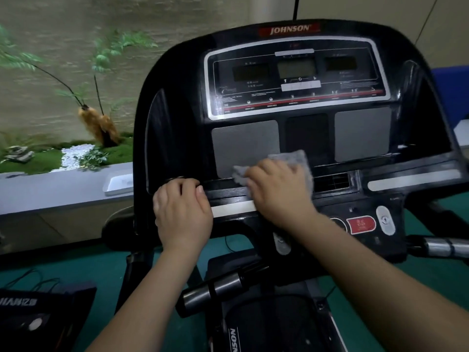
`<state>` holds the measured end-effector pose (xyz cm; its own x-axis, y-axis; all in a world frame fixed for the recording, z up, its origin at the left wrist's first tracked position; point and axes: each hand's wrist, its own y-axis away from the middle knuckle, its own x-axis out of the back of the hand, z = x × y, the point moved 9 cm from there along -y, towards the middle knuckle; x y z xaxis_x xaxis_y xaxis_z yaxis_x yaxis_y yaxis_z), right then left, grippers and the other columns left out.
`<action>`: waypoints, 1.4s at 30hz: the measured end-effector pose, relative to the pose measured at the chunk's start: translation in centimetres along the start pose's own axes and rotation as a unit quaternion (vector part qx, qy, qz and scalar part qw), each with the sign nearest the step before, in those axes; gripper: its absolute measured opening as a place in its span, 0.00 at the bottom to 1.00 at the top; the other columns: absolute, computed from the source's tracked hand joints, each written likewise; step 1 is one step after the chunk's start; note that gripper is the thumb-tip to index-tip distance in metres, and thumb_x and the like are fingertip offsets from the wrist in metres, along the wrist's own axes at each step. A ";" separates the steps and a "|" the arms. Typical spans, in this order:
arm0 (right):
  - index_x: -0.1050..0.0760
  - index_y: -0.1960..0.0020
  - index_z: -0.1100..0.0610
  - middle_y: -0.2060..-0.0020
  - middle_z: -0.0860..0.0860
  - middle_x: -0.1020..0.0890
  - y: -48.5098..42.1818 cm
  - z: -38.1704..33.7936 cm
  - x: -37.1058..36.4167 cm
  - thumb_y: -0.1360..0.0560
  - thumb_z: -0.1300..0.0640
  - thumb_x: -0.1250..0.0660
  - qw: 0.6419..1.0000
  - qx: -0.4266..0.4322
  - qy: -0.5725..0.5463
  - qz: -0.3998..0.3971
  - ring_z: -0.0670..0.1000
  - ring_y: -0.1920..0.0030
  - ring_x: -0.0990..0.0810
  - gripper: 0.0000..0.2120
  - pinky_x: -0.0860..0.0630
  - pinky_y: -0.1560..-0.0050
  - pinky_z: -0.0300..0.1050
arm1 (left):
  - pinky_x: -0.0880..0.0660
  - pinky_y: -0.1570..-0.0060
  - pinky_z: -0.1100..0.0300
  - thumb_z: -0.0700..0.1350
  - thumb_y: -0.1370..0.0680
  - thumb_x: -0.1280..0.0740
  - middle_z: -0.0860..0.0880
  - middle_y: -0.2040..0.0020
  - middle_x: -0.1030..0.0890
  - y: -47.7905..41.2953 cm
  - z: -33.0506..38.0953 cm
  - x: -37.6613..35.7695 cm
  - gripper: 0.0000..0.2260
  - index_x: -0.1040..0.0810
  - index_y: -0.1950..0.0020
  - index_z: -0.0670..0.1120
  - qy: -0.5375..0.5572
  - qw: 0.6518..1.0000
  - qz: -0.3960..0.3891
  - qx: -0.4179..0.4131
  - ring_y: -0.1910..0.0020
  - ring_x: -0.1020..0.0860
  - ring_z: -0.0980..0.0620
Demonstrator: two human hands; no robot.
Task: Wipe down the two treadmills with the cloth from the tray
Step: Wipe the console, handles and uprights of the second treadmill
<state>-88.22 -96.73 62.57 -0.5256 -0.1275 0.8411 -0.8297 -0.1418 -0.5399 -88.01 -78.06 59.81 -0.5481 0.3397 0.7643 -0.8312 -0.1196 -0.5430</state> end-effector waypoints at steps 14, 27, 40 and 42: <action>0.21 0.47 0.57 0.52 0.59 0.19 4.2 25.9 2.9 0.20 0.36 0.55 0.987 -0.153 0.043 0.004 0.64 0.51 0.22 0.31 0.28 0.48 0.61 | 0.36 0.37 0.45 0.50 0.22 0.47 0.43 0.48 0.23 0.1 0.1 0.4 0.17 0.22 0.45 0.45 0.008 1.000 0.009 0.000 0.46 0.29 0.41; 0.25 0.37 0.52 0.42 0.51 0.19 1.3 6.9 2.2 0.22 0.51 0.42 0.972 0.081 -0.196 -0.099 0.55 0.40 0.23 0.16 0.29 0.40 0.54 | 0.34 0.40 0.47 0.42 0.24 0.37 0.46 0.48 0.24 0.8 11.8 0.4 0.07 0.21 0.49 0.46 0.079 0.995 0.046 -0.039 0.44 0.31 0.44; 0.21 0.46 0.54 0.49 0.59 0.20 3.1 35.2 3.4 0.27 0.41 0.52 0.986 -0.167 -0.007 -0.017 0.62 0.46 0.24 0.26 0.28 0.47 0.55 | 0.35 0.41 0.45 0.46 0.21 0.42 0.44 0.48 0.23 1.1 14.6 -2.8 0.12 0.20 0.48 0.46 -0.028 1.000 0.005 -0.003 0.47 0.28 0.41; 0.22 0.50 0.55 0.52 0.59 0.20 3.0 32.7 3.3 0.27 0.43 0.51 0.986 -0.169 0.003 0.000 0.63 0.50 0.23 0.24 0.29 0.50 0.56 | 0.36 0.41 0.45 0.46 0.22 0.44 0.44 0.48 0.23 1.1 14.6 -2.9 0.12 0.21 0.48 0.47 -0.036 0.999 0.003 0.001 0.47 0.28 0.42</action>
<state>-86.32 -129.65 62.72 -0.5254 -0.1216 0.8421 -0.8446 0.1940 -0.4990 -88.68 -92.78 62.11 -0.5588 0.2718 0.7835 -0.8277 -0.1241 -0.5473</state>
